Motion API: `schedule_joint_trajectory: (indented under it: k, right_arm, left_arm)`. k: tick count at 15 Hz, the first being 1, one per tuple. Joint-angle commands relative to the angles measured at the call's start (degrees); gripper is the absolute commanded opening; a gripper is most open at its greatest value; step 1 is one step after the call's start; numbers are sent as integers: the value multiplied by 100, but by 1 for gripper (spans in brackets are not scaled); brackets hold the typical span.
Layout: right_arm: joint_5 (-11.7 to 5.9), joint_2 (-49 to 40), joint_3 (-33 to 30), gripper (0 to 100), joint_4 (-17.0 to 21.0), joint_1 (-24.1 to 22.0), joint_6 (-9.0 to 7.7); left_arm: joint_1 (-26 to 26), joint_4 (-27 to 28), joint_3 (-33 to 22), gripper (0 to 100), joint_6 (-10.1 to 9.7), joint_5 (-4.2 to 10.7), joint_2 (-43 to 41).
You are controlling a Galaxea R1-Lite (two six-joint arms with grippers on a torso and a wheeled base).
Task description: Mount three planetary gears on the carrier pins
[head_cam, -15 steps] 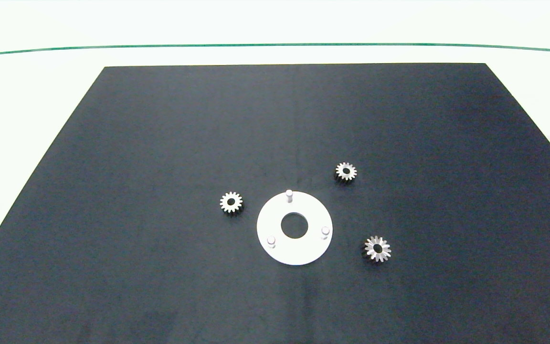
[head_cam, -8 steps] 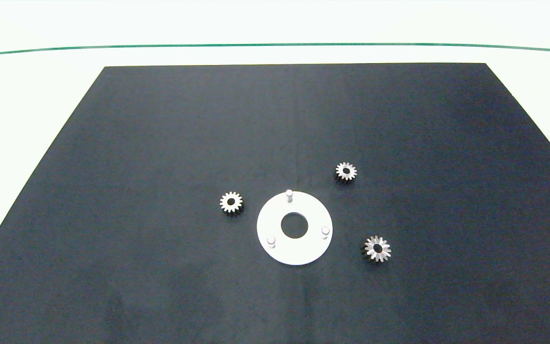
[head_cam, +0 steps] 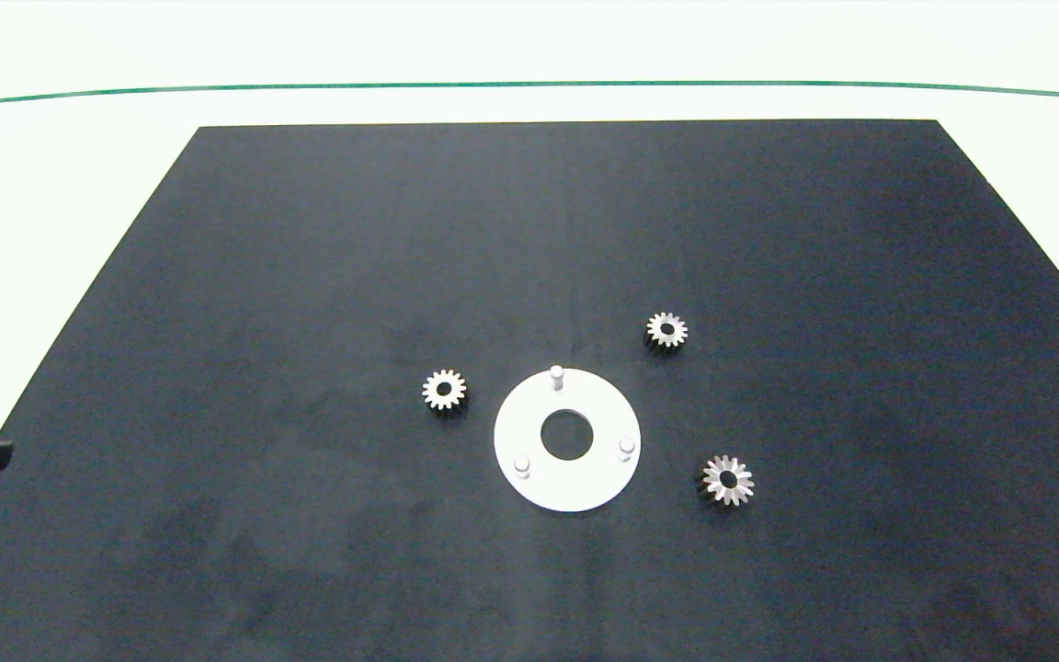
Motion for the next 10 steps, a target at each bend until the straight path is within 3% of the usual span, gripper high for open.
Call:
schedule_joint_trajectory:
  k: [1,2,4,7,10]
  right_arm:
    - [-33,1566,-710,100,11,901,-174]
    - [-77,2014,-1000,100,3,1139,-279]
    - [-235,2532,-1325,100,11,1446,-279]
    - [-640,3077,-1642,100,3,1991,-279]
    - [-815,3482,-1809,100,-6,2387,-262]
  left_arm:
    - [98,206,-549,100,-73,46,996]
    - [98,65,-505,100,-82,46,1067]
    - [80,57,-505,100,-64,55,1084]
    - [54,57,-505,100,-64,55,1075]
    - [19,65,-505,100,-55,55,1075]
